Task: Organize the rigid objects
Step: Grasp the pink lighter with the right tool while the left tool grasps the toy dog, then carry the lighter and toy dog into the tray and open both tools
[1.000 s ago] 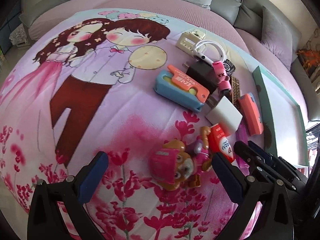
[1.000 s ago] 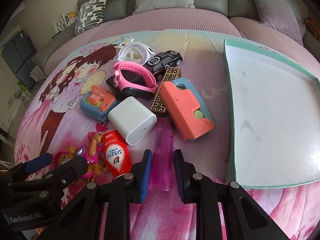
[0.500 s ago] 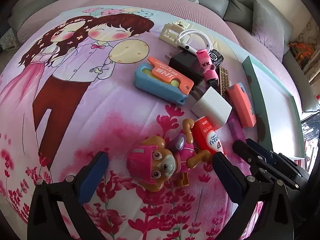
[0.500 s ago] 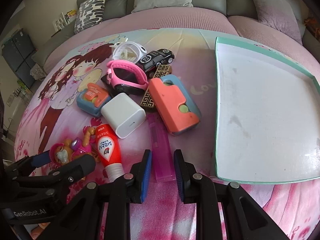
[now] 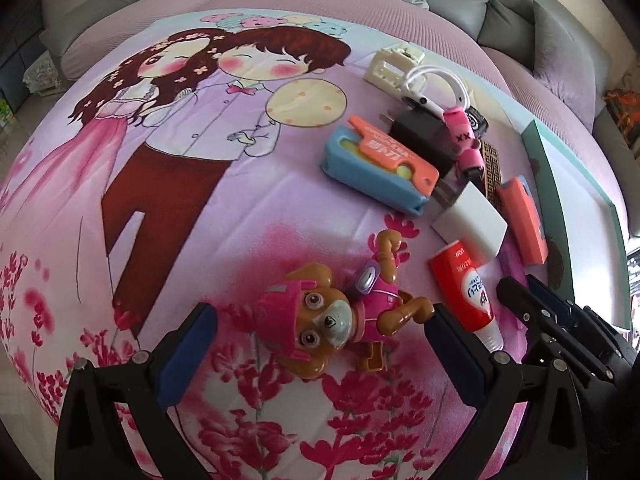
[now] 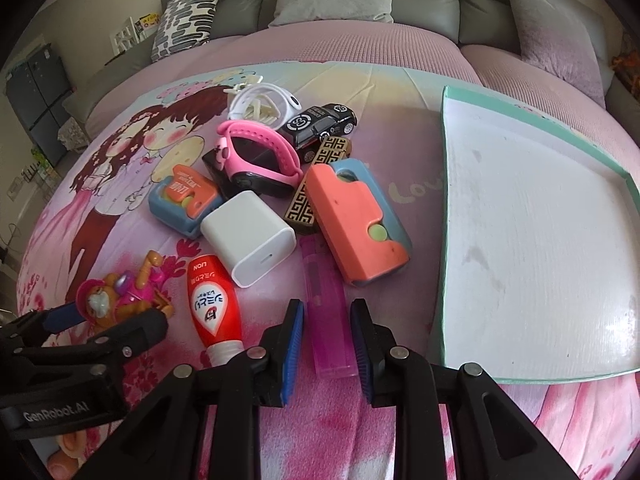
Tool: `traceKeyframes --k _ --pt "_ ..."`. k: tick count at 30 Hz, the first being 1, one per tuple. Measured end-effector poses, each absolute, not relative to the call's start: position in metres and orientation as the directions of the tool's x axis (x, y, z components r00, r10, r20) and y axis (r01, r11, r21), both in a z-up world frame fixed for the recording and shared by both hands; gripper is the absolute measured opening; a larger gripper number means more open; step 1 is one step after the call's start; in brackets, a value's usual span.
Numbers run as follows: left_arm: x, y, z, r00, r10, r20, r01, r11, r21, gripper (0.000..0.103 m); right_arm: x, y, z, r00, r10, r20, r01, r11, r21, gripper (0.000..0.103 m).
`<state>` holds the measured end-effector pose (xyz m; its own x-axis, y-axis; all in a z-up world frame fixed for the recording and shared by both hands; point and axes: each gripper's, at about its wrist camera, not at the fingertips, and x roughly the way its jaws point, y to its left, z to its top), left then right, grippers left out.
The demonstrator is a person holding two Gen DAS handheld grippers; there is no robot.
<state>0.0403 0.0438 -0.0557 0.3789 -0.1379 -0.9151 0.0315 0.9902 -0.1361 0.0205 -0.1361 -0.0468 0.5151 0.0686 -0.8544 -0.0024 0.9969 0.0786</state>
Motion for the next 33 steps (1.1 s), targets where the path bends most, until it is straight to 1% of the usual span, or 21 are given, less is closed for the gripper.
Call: traceKeyframes --k 6,8,10,12,14,15,22,27,33 --pt "0.040 0.046 -0.057 0.383 -0.133 -0.914 0.035 0.991 -0.130 0.102 0.024 -0.129 -0.048 0.530 0.053 -0.847 -0.018 0.999 0.051 0.035" --pt "0.039 0.050 -0.056 0.388 -0.140 -0.911 0.032 0.990 -0.139 0.100 0.024 -0.128 -0.048 0.533 0.045 -0.845 -0.020 0.999 0.041 0.035" --pt "0.039 0.052 -0.054 0.393 -0.137 -0.909 0.029 0.990 -0.137 0.095 0.024 -0.127 -0.048 0.532 0.045 -0.845 -0.020 0.999 0.041 0.034" --pt "0.037 0.053 -0.052 0.395 -0.137 -0.908 0.028 0.990 -0.137 0.094 0.024 -0.127 -0.048 0.531 0.049 -0.846 -0.022 0.999 0.044 0.032" --pt "0.036 0.054 -0.050 0.402 -0.139 -0.905 0.031 0.990 -0.138 0.084 0.023 -0.127 -0.048 0.531 0.054 -0.846 -0.026 0.999 0.047 0.021" --pt "0.036 0.054 -0.049 0.405 -0.135 -0.904 0.031 0.990 -0.134 0.081 0.022 -0.127 -0.047 0.530 0.063 -0.846 -0.026 0.998 0.058 0.021" --pt "0.031 0.060 -0.037 0.418 -0.140 -0.898 0.019 0.989 -0.145 0.081 0.016 -0.132 -0.043 0.527 0.144 -0.837 -0.030 0.988 0.151 0.021" --pt "0.030 0.070 -0.026 0.438 -0.143 -0.887 0.006 0.988 -0.156 0.081 0.011 -0.132 -0.034 0.548 0.170 -0.819 -0.034 0.983 0.181 0.021" --pt "0.022 0.075 0.001 0.498 -0.145 -0.855 -0.008 0.985 -0.172 0.081 0.002 -0.138 -0.006 0.610 0.182 -0.771 -0.045 0.980 0.195 0.021"
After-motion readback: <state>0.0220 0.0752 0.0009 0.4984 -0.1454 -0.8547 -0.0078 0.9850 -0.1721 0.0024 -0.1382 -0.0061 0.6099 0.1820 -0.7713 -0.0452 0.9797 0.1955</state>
